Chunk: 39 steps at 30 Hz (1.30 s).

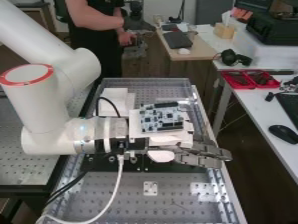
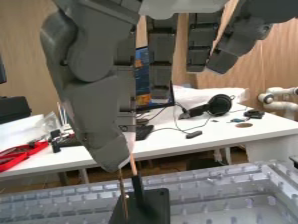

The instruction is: Grab the drill bit and place it in the clear container

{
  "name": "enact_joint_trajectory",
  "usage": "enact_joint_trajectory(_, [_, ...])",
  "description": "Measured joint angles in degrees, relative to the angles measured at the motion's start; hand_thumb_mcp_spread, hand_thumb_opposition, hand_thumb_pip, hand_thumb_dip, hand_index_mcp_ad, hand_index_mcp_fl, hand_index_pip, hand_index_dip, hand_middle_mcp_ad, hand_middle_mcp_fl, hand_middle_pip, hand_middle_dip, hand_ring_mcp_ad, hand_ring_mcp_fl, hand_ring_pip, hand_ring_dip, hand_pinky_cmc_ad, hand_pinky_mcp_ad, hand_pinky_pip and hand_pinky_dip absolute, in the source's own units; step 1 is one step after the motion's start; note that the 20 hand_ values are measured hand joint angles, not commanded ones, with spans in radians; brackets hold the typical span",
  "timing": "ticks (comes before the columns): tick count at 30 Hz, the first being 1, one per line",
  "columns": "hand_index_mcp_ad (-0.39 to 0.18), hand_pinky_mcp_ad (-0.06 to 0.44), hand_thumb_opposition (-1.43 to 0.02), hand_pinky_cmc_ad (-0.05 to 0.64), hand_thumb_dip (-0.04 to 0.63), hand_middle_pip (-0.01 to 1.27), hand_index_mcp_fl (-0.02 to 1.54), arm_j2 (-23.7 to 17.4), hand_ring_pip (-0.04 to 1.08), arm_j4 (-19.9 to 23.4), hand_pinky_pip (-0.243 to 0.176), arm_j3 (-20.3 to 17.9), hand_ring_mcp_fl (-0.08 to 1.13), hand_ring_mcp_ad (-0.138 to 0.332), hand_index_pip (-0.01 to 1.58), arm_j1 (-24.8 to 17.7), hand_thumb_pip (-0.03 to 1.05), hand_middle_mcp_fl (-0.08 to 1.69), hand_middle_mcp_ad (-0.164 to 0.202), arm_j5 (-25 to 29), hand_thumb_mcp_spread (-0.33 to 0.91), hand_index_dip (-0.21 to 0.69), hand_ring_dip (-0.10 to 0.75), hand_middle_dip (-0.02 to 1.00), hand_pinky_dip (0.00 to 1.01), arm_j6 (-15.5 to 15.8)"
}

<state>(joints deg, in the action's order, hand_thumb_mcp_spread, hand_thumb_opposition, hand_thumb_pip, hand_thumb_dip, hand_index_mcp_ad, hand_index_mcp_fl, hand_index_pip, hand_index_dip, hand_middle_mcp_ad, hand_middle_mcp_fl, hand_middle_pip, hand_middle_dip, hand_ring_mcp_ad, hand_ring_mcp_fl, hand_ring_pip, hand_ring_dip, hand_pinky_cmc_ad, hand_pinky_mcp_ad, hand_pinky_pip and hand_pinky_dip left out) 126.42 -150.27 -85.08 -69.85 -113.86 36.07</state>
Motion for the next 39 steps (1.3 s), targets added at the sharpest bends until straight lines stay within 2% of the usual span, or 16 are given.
enact_joint_trajectory(9, [-0.134, 0.152, -0.96, 0.407, 0.237, 0.11, 0.84, -3.4, 0.09, -1.4, -0.028, -0.7, 0.16, 0.176, 1.05, -0.3, 0.45, 0.46, 0.066, 0.6, 0.69, 0.166, 0.068, 0.21, 0.2, 2.5])
enact_joint_trajectory(17, [-0.131, 0.155, -0.96, 0.408, 0.237, 0.12, 0.84, -8.8, 0.09, -2.9, -0.028, -3.2, 0.16, 0.175, 1.05, -3.5, 0.45, 0.46, 0.063, 2.6, 0.69, 0.166, 0.07, 0.21, 0.2, 5.0])
enact_joint_trajectory(29, [-0.131, 0.155, -0.97, 0.408, 0.237, 0.12, 0.86, -15.4, 0.09, -4.6, -0.03, -6.8, 0.16, 0.175, 1.02, -13.2, 0.45, 0.45, 0.065, 5.8, 0.69, 0.164, 0.07, 0.21, 0.2, 6.6])
enact_joint_trajectory(39, [-0.134, 0.155, -0.97, 0.408, 0.237, 0.12, 0.87, -16.6, 0.09, -6.0, -0.03, -7.1, 0.16, 0.175, 1.02, -21.8, 0.45, 0.48, 0.063, 7.5, 0.69, 0.168, 0.07, 0.22, 0.2, 7.2])
